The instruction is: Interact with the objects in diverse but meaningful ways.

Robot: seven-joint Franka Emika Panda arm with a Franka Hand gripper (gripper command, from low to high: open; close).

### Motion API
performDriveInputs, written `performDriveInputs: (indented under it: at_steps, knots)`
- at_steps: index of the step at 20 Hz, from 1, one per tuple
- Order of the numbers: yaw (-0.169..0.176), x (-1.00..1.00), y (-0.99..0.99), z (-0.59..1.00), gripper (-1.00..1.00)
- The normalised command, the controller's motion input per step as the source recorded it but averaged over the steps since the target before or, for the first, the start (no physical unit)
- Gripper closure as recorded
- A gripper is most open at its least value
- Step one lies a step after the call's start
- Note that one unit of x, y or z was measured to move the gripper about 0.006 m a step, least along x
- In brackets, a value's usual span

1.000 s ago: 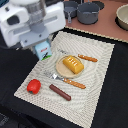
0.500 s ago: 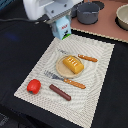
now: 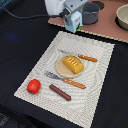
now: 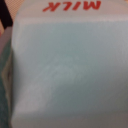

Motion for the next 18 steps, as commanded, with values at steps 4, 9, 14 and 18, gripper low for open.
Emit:
performDriveInputs:
  at_steps: [4,9,14,18]
  knots:
    - [0.04,0.29,0.39,-0.49,1.0]
    - [0.026,0.23,0.26,-0.4,1.0]
    - [0.0,0.53,0.18,0.0,1.0]
    - [0.0,0.43,0.18,-0.05,1.0]
